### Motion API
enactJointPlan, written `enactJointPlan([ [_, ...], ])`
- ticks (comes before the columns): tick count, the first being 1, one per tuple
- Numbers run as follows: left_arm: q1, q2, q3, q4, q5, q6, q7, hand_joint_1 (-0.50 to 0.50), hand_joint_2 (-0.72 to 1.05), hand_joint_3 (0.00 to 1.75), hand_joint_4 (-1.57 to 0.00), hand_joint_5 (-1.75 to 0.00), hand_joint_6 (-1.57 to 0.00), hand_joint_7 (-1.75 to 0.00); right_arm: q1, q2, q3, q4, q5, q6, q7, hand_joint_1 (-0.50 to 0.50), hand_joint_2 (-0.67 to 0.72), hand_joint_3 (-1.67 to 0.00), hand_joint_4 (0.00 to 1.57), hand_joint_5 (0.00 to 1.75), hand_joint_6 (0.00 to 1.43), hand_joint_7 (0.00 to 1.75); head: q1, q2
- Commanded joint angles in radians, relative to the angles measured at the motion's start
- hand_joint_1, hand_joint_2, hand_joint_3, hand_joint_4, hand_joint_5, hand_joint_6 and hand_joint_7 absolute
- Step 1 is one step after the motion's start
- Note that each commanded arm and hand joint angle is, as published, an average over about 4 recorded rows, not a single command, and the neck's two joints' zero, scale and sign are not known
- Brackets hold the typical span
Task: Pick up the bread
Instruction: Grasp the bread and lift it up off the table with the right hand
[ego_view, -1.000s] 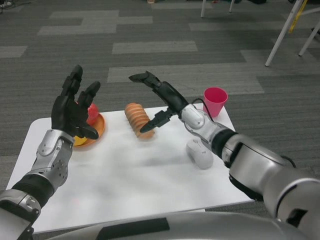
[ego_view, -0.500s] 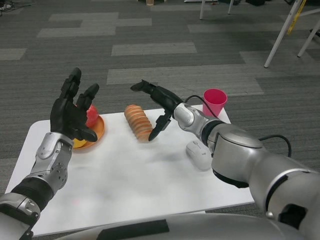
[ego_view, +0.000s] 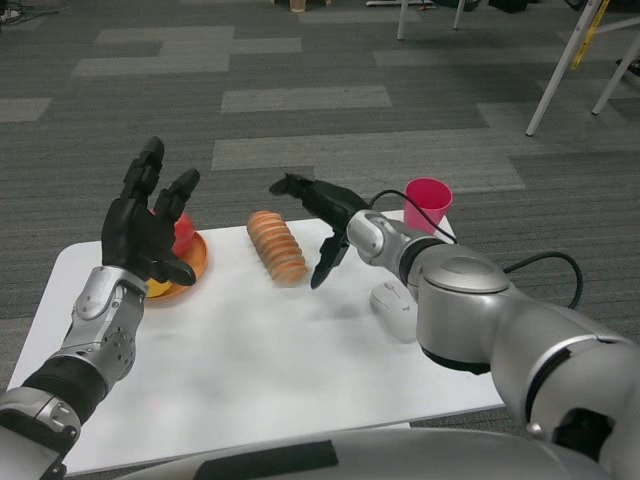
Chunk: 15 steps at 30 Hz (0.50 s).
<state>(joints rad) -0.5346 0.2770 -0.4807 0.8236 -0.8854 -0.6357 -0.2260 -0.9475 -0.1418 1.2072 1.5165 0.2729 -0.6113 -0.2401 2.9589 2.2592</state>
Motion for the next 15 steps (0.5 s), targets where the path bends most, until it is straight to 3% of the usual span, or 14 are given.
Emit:
enactJointPlan([
  [1,0.013,-0.002,0.002,0.003,-0.001,-0.002,0.000,0.50,-0.46,0.09,0.00,-0.51,0.00,0.00,-0.019,0.004,0.075,-0.005,-0.001,0.005,0.005,-0.46,-0.10,-0.16,0.00,0.00,0.00,0.56,0.001,0.001],
  [5,0.015,-0.002,0.002,0.003,-0.002,-0.002,0.000,0.50,-0.46,0.09,0.00,-0.51,0.00,0.00,-0.019,0.009,0.165,-0.015,0.000,0.003,0.028,-0.46,-0.10,-0.16,0.00,0.00,0.00,0.56,0.000,0.002],
  [11,0.021,-0.004,0.002,0.003,-0.003,-0.004,0.000,0.50,-0.46,0.09,0.00,-0.51,0.00,0.00,-0.038,0.022,0.423,-0.040,-0.001,0.004,0.069,-0.46,-0.10,-0.16,0.00,0.00,0.00,0.56,0.004,0.009],
  [15,0.025,-0.004,0.002,0.002,-0.003,-0.006,0.000,0.50,-0.46,0.09,0.00,-0.51,0.00,0.00,-0.044,0.024,0.487,-0.042,-0.001,0.005,0.078,-0.46,-0.11,-0.16,0.00,0.00,0.00,0.56,0.008,0.016],
])
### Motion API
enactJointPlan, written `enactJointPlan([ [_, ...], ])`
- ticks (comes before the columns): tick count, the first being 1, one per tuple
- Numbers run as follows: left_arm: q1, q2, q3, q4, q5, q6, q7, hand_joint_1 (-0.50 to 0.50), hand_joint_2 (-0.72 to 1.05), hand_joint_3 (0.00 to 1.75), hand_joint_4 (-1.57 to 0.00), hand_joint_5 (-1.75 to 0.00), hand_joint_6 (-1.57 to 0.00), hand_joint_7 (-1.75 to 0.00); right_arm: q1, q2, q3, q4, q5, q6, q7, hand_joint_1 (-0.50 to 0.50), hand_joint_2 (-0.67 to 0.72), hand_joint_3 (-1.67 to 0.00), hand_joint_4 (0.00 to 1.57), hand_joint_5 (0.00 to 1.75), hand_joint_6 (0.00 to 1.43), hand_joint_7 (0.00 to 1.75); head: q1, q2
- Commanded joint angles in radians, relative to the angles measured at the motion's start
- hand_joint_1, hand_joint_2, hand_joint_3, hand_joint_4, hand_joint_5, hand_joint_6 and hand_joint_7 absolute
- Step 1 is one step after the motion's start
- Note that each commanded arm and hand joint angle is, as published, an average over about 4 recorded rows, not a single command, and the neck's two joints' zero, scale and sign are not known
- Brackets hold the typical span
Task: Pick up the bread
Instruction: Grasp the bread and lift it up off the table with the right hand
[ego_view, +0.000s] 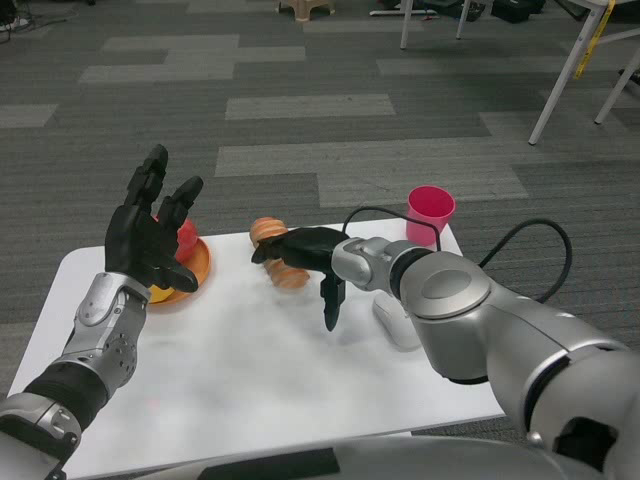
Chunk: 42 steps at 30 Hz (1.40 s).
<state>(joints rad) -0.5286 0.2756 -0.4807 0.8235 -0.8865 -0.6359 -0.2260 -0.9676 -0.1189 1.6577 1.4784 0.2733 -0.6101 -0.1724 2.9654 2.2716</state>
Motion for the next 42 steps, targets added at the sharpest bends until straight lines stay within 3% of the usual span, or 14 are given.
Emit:
enactJointPlan([
  [1,0.020,-0.003,0.002,0.001,-0.002,-0.005,0.000,0.50,-0.46,0.09,0.00,-0.51,0.00,0.00,-0.026,0.002,0.052,-0.004,-0.002,0.004,0.013,-0.46,-0.11,-0.16,0.00,0.00,0.00,0.56,0.003,0.006],
  [8,0.024,-0.004,-0.001,-0.001,-0.003,-0.007,0.000,0.50,-0.46,0.09,0.00,-0.51,0.00,0.00,-0.026,0.005,0.086,0.019,-0.003,0.007,0.028,-0.46,-0.16,-0.16,0.00,0.00,0.00,0.56,0.010,0.010],
  [14,0.034,-0.003,0.001,-0.004,-0.003,-0.007,0.000,0.50,-0.46,0.09,0.00,-0.51,0.00,0.00,0.004,-0.006,0.050,0.017,-0.003,0.003,0.063,-0.46,-0.16,-0.16,0.00,0.00,0.00,0.56,0.028,0.011],
  [21,0.045,-0.001,0.016,-0.006,-0.004,-0.008,0.000,0.50,-0.46,0.09,0.00,-0.51,0.00,0.00,0.069,-0.049,-0.048,-0.035,-0.002,-0.010,0.139,-0.46,-0.22,-0.16,0.00,0.00,0.00,0.56,0.052,0.010],
  [25,0.045,0.002,0.021,-0.005,-0.005,-0.008,0.000,0.50,-0.46,0.09,0.00,-0.51,0.00,0.00,0.107,-0.082,-0.143,-0.075,-0.006,-0.029,0.173,-0.46,-0.29,-0.16,0.00,0.00,0.00,0.47,0.064,0.012],
  [31,0.044,0.002,0.032,-0.002,-0.006,-0.008,0.000,0.50,-0.46,0.09,0.00,-0.51,0.00,0.00,0.145,-0.115,-0.237,-0.086,-0.013,-0.067,0.188,-0.46,-0.35,-0.24,0.00,0.00,0.00,0.45,0.078,0.013],
  [38,0.042,0.001,0.044,0.002,-0.006,-0.008,0.000,0.50,-0.46,0.09,0.00,-0.51,0.00,0.00,0.170,-0.170,-0.276,-0.144,-0.025,-0.106,0.189,-0.46,-0.41,-0.32,0.00,0.00,0.00,0.42,0.103,0.017],
  [40,0.042,0.000,0.047,0.003,-0.006,-0.008,0.000,0.50,-0.46,0.09,0.00,-0.51,0.00,0.00,0.187,-0.196,-0.329,-0.188,-0.071,-0.108,0.190,-0.46,-0.41,-0.32,0.00,0.00,0.00,0.42,0.106,0.017],
  [41,0.041,-0.001,0.049,0.003,-0.006,-0.008,0.000,0.50,-0.46,0.09,0.00,-0.51,0.00,0.00,0.203,-0.211,-0.395,-0.222,-0.134,-0.104,0.192,-0.46,-0.41,-0.34,0.00,0.00,0.00,0.42,0.106,0.016],
  [42,0.039,-0.004,0.051,0.004,-0.006,-0.008,0.000,0.50,-0.46,0.09,0.00,-0.51,0.00,0.00,0.239,-0.231,-0.533,-0.292,-0.264,-0.085,0.205,-0.46,-0.41,-0.36,0.00,0.00,0.00,0.42,0.106,0.016],
])
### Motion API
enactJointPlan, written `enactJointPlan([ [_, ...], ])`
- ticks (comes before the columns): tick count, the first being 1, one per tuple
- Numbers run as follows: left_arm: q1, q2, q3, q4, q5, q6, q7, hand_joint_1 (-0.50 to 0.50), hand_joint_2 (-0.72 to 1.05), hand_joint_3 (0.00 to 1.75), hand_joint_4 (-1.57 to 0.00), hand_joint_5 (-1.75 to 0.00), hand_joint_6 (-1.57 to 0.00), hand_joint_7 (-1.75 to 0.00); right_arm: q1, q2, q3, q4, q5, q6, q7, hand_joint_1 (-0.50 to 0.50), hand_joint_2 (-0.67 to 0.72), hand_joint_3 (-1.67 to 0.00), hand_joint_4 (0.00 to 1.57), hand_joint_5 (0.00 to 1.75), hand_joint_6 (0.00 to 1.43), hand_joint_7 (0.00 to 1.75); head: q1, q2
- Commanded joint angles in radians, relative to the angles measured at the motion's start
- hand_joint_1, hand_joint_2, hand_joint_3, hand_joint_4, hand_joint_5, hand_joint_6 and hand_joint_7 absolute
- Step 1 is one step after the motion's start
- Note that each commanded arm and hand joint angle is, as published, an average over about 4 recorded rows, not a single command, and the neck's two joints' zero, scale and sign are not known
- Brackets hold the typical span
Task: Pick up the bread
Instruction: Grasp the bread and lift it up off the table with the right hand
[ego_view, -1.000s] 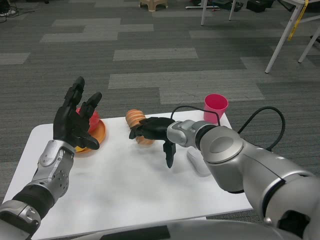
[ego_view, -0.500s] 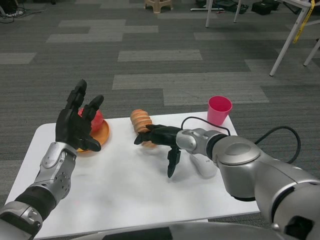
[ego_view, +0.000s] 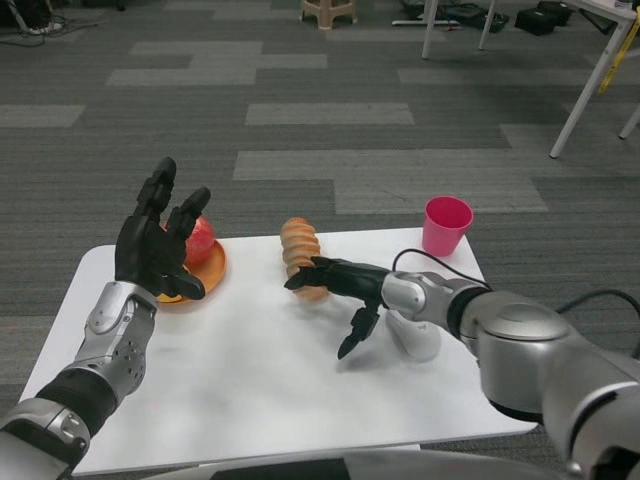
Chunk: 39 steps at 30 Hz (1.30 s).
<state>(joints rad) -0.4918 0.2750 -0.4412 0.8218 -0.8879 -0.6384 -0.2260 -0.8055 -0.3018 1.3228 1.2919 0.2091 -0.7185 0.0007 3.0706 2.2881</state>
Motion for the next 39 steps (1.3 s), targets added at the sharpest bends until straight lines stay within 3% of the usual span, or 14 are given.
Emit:
enactJointPlan([
  [1,0.001,-0.005,0.014,0.006,-0.004,-0.006,0.001,0.50,-0.46,0.09,0.00,-0.51,0.00,0.00,0.108,-0.060,-0.314,-0.161,-0.309,0.043,0.044,-0.46,-0.40,-0.38,0.00,0.00,0.00,0.42,0.000,-0.001],
  [3,-0.001,-0.009,0.016,0.008,-0.003,-0.006,0.001,0.50,-0.46,0.09,0.00,-0.51,0.00,0.00,0.200,-0.078,-0.615,-0.312,-0.596,0.115,0.094,-0.46,-0.37,-0.40,0.00,0.00,0.00,0.42,-0.002,-0.002],
  [5,-0.004,-0.011,0.017,0.013,-0.003,-0.006,0.001,0.50,-0.46,0.09,0.00,-0.51,0.00,0.00,0.255,-0.081,-0.742,-0.403,-0.715,0.159,0.123,-0.46,-0.35,-0.40,0.00,0.00,0.00,0.42,-0.004,-0.004],
  [15,-0.024,-0.020,0.009,0.036,-0.002,-0.006,0.001,0.50,-0.46,0.09,0.00,-0.51,0.00,0.00,0.322,-0.091,-0.818,-0.477,-0.735,0.166,0.143,-0.46,-0.35,-0.40,0.00,0.00,0.00,0.42,-0.011,-0.011],
  [23,-0.024,-0.026,0.010,0.037,0.000,-0.006,0.001,0.50,-0.46,0.09,0.00,-0.51,0.00,0.00,0.406,-0.132,-0.881,-0.626,-0.735,0.198,0.184,-0.46,-0.37,-0.40,0.00,0.00,0.00,0.42,-0.009,-0.011],
  [30,-0.022,-0.027,0.009,0.037,0.001,-0.007,0.001,0.50,-0.46,0.09,0.00,-0.51,0.00,0.00,0.473,-0.144,-0.964,-0.755,-0.734,0.222,0.187,-0.46,-0.35,-0.40,0.00,0.00,0.00,0.42,-0.014,-0.005],
  [35,-0.022,-0.025,0.009,0.037,0.001,-0.007,0.001,0.50,-0.46,0.09,0.00,-0.51,0.00,0.00,0.463,-0.138,-0.967,-0.811,-0.735,0.256,0.182,-0.46,-0.35,-0.40,0.00,0.00,0.00,0.42,-0.020,0.002],
  [39,-0.022,-0.023,0.007,0.037,0.000,-0.009,0.001,0.50,-0.46,0.09,0.00,-0.51,0.00,0.00,0.416,-0.119,-0.960,-0.807,-0.758,0.278,0.175,-0.46,-0.35,-0.40,0.00,0.00,0.00,0.42,-0.021,0.008],
])
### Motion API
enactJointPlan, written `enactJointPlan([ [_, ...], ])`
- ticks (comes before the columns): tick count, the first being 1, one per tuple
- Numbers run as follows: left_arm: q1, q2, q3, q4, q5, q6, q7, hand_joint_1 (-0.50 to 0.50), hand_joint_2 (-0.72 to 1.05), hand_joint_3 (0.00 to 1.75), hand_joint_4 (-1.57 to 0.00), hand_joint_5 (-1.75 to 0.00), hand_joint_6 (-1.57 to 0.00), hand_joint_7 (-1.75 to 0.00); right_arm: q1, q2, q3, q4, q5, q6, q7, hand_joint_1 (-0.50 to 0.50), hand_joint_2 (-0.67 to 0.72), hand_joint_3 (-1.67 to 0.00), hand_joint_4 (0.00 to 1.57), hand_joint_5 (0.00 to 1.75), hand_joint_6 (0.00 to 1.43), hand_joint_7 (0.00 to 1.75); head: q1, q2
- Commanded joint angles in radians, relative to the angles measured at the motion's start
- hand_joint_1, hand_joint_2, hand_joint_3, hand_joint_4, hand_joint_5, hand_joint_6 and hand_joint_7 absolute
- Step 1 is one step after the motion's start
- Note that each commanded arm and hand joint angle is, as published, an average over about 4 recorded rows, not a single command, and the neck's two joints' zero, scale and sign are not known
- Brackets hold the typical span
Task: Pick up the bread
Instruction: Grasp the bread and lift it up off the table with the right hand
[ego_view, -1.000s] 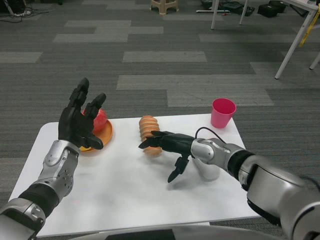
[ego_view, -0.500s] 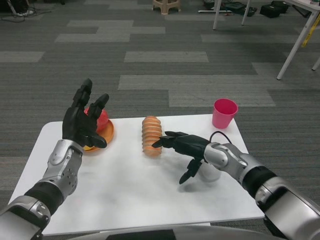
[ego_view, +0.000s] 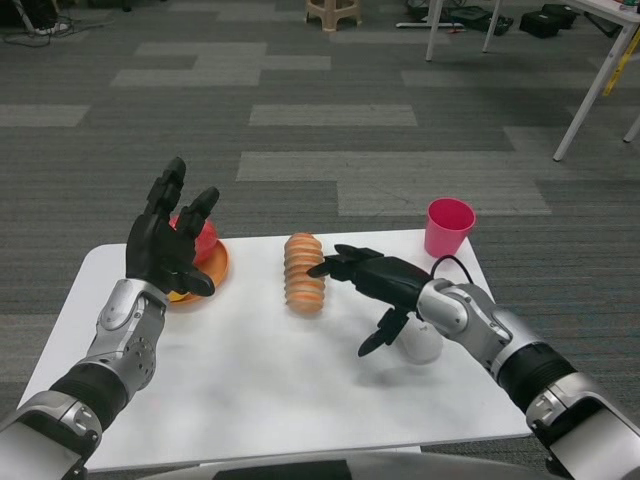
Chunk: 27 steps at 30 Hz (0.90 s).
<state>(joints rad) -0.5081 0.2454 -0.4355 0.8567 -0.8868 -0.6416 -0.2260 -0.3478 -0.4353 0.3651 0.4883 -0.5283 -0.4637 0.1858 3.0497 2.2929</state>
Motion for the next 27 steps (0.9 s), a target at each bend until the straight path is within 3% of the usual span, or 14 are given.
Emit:
enactJointPlan([
  [1,-0.006,0.008,0.000,0.002,-0.001,-0.006,0.000,0.50,-0.46,0.09,0.00,-0.49,0.00,0.00,-0.061,0.024,0.002,0.011,-0.033,0.031,-0.011,-0.46,-0.35,-0.40,0.00,0.00,0.00,0.42,0.000,0.007],
  [8,-0.004,0.015,-0.003,-0.005,-0.003,-0.010,0.000,0.50,-0.46,0.09,0.00,-0.44,0.00,0.00,-0.198,0.082,0.082,0.166,-0.085,0.081,-0.014,-0.46,-0.37,-0.40,0.00,0.00,0.00,0.42,0.005,0.016],
  [15,0.001,0.015,-0.009,-0.011,-0.003,-0.017,0.002,0.50,-0.46,0.09,0.00,-0.41,0.00,0.00,-0.316,0.132,0.154,0.332,-0.124,0.108,-0.062,-0.46,-0.41,-0.40,0.00,0.00,0.00,0.35,-0.009,0.023],
  [23,0.008,0.018,-0.026,-0.021,-0.004,-0.020,0.002,0.50,-0.46,0.09,0.00,-0.41,0.00,0.00,-0.435,0.201,0.264,0.513,-0.187,0.121,-0.179,-0.46,-0.41,-0.40,0.00,0.00,0.00,0.35,-0.011,0.050],
  [27,0.011,0.018,-0.027,-0.027,-0.005,-0.020,0.002,0.50,-0.46,0.09,0.00,-0.41,0.00,0.00,-0.451,0.223,0.324,0.574,-0.190,0.146,-0.223,-0.46,-0.41,-0.40,0.00,0.00,0.00,0.33,0.013,0.073],
])
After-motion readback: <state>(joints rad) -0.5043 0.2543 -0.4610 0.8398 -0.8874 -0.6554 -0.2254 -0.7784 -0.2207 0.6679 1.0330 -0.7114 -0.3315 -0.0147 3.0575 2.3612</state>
